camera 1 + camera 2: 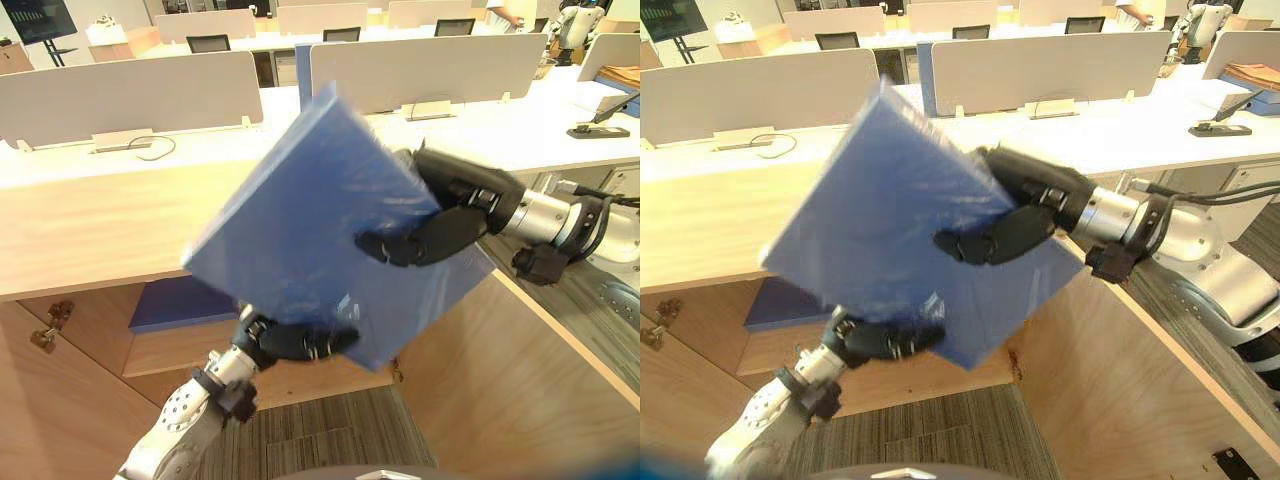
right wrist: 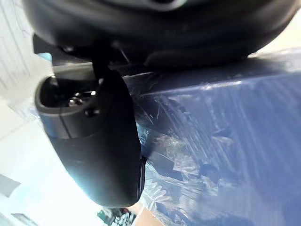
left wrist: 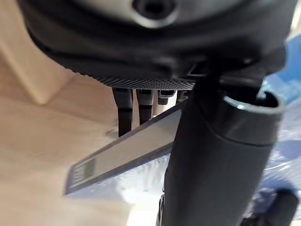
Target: Walk over to the cabinet, pick up the folder, carry it to the office cabinet, place the folder inside the office cabinet, then close the office cabinet door
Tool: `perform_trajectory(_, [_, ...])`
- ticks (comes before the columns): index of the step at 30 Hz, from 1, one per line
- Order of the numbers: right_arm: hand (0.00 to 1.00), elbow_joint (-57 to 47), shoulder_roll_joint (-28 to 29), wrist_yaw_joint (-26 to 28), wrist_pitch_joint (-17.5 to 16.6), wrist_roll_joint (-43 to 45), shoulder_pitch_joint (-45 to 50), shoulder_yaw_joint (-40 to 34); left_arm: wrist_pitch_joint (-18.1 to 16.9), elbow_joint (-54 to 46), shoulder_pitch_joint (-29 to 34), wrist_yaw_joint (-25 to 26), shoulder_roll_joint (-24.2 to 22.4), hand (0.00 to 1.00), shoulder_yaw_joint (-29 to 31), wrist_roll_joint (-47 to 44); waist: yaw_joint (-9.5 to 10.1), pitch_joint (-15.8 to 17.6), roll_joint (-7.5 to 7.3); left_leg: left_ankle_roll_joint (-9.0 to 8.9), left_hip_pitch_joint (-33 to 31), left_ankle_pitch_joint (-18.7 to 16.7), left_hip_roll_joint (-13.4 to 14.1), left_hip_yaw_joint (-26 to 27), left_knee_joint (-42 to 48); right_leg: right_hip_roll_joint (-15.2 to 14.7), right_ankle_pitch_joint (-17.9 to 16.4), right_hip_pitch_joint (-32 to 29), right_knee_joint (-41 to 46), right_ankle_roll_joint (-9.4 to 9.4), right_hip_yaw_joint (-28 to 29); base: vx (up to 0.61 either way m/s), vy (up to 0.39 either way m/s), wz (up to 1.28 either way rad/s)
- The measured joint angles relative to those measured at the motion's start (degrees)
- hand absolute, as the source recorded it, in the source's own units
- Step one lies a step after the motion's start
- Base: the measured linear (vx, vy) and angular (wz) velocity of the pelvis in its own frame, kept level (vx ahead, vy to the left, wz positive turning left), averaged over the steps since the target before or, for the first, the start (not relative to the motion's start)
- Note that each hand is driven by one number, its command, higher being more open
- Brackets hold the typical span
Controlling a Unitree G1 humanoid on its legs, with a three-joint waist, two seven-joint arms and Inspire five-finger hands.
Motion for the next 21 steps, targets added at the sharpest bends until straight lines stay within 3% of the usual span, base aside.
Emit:
perform_trajectory(4, [0.0, -1.59, -0.23, 1.5, 0.25, -1.01, -0.04, 3.59, 3.32, 2.38, 0.08, -7.67, 4.1, 1.0, -3.53, -1.32, 0.09, 0.3, -0.41, -0.11, 0.02, 0.19, -0.02, -0.21, -0.54, 0.03, -0.01, 0.0, -0.31, -0.01, -0.28, 0.01, -0.002, 0.02])
perform_trajectory(11, [0.0, -3.39, 0.52, 2.0, 0.23, -1.07, -1.32, 5.59, 3.51, 8.05, -1.98, -10.48, 4.05, 1.0, -7.57, 0.19, 0.86, 0.94, -1.29, -0.22, -0.06, 0.29, 0.0, -1.18, -0.55, -0.02, -0.17, 0.19, -0.54, -0.2, -1.28, 0.01, -0.005, 0.07])
perform_trajectory(15, [0.0, -6.19, 2.71, 3.19, -0.17, -1.08, -1.9, 8.5, 3.55, 14.14, -2.08, -10.41, 3.48, 1.0, -8.33, 6.97, 0.9, 1.32, -1.79, -0.3, -0.08, 0.4, 0.06, -1.6, -0.56, 0.01, -0.28, 0.35, -0.58, -0.36, -1.66, -0.01, -0.007, 0.05])
perform_trajectory(17, [0.0, -6.56, 3.92, 3.6, -0.18, -1.33, -1.76, 9.77, 3.58, 18.4, -2.07, -10.24, 1.21, 1.0, -7.85, 9.97, 1.14, 1.54, -1.96, -0.26, -0.1, 0.45, 0.01, -1.65, -0.57, -0.05, -0.28, 0.36, -0.58, -0.36, -1.71, -0.01, -0.003, 0.02])
perform_trajectory(20, [0.0, -6.5, 6.64, 3.75, -0.07, -3.9, 1.69, 9.34, 3.92, 27.34, -1.84, -7.53, -8.29, 1.0, -2.58, 18.92, 2.07, 2.24, -2.43, -0.09, -0.23, 0.57, -0.18, -1.89, -0.58, -0.26, -0.28, 0.39, -0.6, -0.36, -1.9, -0.03, 0.006, 0.05])
perform_trajectory(21, [0.0, -6.12, 8.22, 3.75, 0.36, -4.98, 4.09, 9.29, 4.14, 31.19, -1.79, -5.7, -13.79, 1.0, 1.17, 22.8, 2.62, 2.38, -2.65, -0.03, -0.38, 0.62, -0.26, -2.02, -0.58, -0.34, -0.28, 0.34, -0.65, -0.36, -2.03, -0.02, 0.005, 0.1])
